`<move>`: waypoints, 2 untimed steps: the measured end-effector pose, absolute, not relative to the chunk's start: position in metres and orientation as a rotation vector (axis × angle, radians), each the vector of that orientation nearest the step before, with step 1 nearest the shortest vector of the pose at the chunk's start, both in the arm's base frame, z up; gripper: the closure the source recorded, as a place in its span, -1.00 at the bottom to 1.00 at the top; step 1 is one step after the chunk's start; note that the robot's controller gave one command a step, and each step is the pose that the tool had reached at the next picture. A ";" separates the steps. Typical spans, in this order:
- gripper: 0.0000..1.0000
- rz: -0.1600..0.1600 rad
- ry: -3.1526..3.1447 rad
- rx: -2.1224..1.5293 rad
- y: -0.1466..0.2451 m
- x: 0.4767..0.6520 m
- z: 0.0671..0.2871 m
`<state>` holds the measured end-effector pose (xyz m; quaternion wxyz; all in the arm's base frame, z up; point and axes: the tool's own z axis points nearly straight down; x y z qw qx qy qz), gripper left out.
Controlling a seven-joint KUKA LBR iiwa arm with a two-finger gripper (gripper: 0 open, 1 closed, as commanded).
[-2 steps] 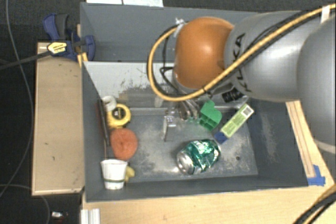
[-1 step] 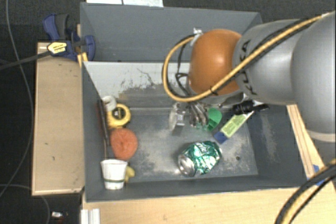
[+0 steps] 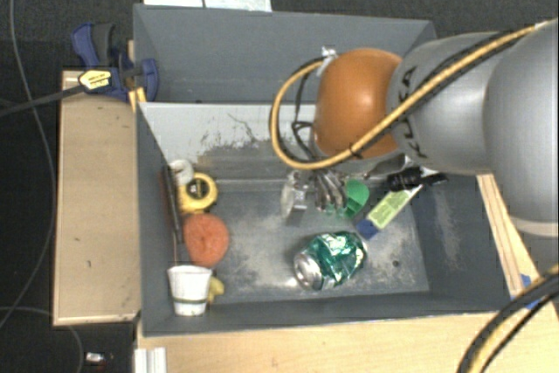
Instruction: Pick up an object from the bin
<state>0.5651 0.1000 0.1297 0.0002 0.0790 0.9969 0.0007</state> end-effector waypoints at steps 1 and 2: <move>1.00 0.005 3.138 0.070 0.067 0.559 0.119; 1.00 0.003 3.134 0.212 0.065 0.518 0.131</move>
Offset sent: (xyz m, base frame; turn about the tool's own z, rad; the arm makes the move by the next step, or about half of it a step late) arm -0.0566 -0.0318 0.0050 -0.0100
